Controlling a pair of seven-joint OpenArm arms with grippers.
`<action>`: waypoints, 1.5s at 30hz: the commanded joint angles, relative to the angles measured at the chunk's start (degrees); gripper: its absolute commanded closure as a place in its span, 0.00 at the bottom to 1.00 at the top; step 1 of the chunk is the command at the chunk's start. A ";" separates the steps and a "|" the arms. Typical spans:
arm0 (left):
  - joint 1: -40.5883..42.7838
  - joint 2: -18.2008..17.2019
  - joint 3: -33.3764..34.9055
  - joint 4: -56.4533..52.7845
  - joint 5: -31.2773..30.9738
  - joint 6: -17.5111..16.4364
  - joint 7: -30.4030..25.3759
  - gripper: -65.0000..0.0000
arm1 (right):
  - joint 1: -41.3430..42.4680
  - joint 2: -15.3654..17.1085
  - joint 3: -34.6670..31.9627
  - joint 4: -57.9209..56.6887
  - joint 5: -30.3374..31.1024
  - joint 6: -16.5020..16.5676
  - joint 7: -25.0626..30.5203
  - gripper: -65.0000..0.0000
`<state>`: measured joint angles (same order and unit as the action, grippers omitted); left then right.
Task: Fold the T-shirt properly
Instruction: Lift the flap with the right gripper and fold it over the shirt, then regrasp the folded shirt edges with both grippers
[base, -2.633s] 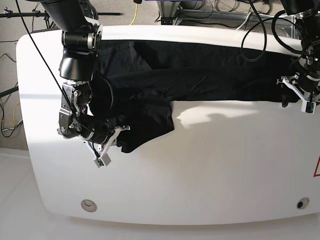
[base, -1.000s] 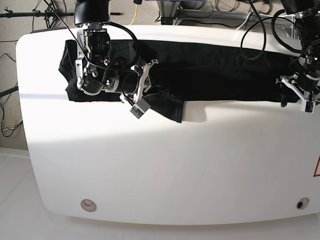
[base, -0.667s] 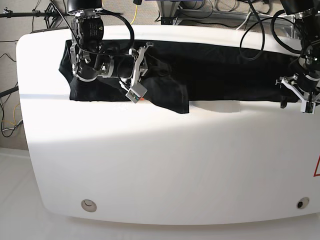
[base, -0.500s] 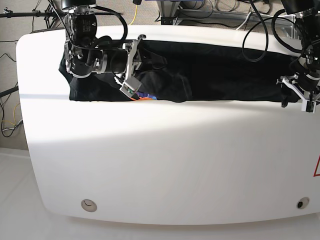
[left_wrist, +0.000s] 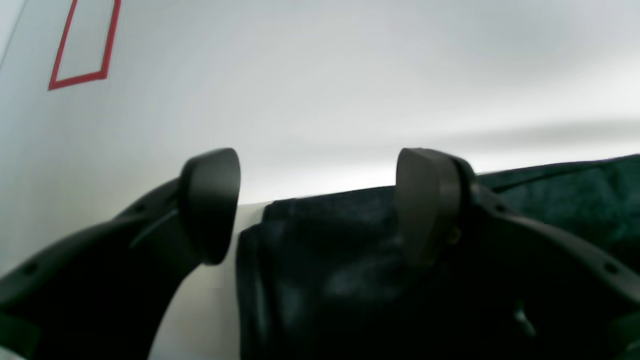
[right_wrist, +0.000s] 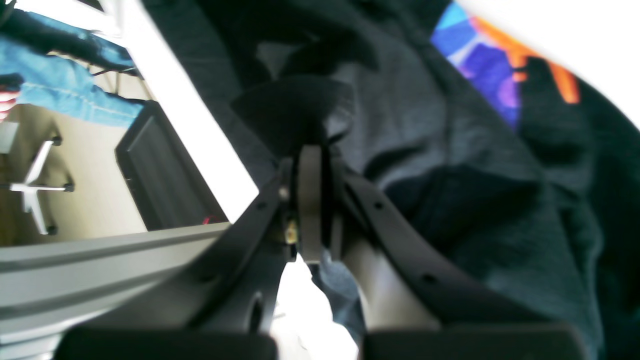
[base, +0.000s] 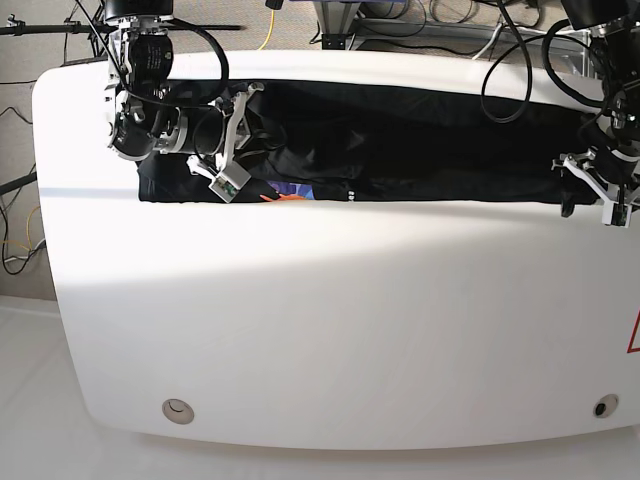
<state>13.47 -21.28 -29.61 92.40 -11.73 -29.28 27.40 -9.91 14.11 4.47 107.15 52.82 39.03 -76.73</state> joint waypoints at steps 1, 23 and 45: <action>-0.42 -1.07 -0.63 0.93 -0.52 0.48 -1.30 0.30 | 0.72 -0.17 0.07 0.43 1.75 0.11 0.61 0.97; 0.17 -1.44 -1.13 0.78 -0.46 0.59 -1.52 0.29 | 1.95 -0.52 0.70 0.47 2.91 -0.71 1.09 0.34; 0.15 -0.95 -0.42 2.01 -0.78 0.73 -0.59 0.28 | 3.46 0.48 4.21 -0.38 3.29 -0.59 1.05 0.42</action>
<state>14.04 -21.30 -30.04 92.92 -11.70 -28.91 27.70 -7.33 13.96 8.51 106.10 54.76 37.98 -76.69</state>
